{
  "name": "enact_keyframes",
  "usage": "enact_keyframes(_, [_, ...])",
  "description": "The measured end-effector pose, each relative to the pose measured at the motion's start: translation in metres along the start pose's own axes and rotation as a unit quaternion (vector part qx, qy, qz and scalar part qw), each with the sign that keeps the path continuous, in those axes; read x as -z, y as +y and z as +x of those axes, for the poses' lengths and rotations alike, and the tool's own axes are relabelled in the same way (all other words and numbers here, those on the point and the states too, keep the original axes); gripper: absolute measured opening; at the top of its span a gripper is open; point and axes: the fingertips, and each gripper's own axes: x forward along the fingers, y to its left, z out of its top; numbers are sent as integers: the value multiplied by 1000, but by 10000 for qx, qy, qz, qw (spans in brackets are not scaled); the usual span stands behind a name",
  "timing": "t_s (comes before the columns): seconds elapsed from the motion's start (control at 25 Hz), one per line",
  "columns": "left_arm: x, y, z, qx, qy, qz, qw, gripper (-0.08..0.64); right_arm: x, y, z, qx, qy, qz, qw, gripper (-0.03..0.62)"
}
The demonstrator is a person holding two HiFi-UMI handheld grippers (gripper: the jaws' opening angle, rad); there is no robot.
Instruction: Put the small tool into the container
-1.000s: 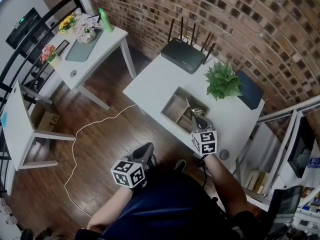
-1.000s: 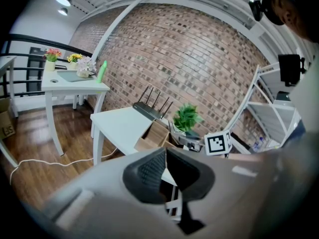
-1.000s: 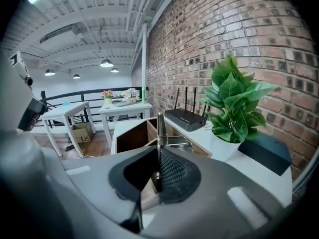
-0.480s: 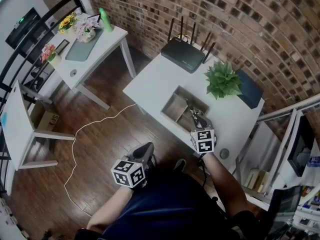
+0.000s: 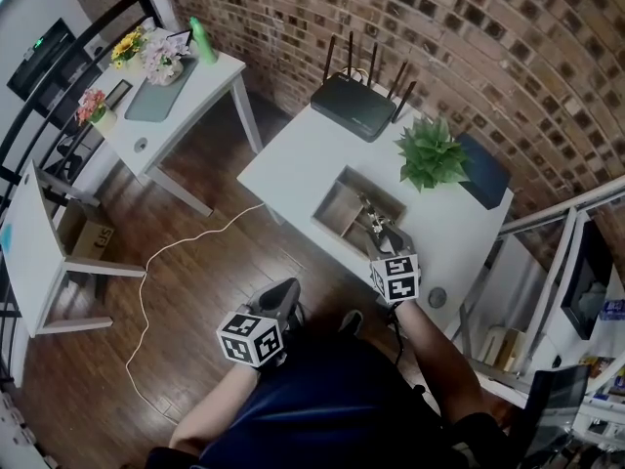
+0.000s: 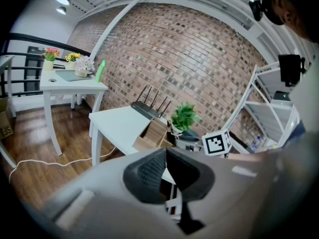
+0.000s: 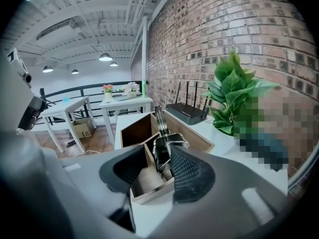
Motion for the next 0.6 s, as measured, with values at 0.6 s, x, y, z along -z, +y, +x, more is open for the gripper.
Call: enact_keyframes(0.6, [4, -11, 8, 235, 150, 125, 9995, 5, -31, -4, -64, 104, -755, 833, 9936, 67])
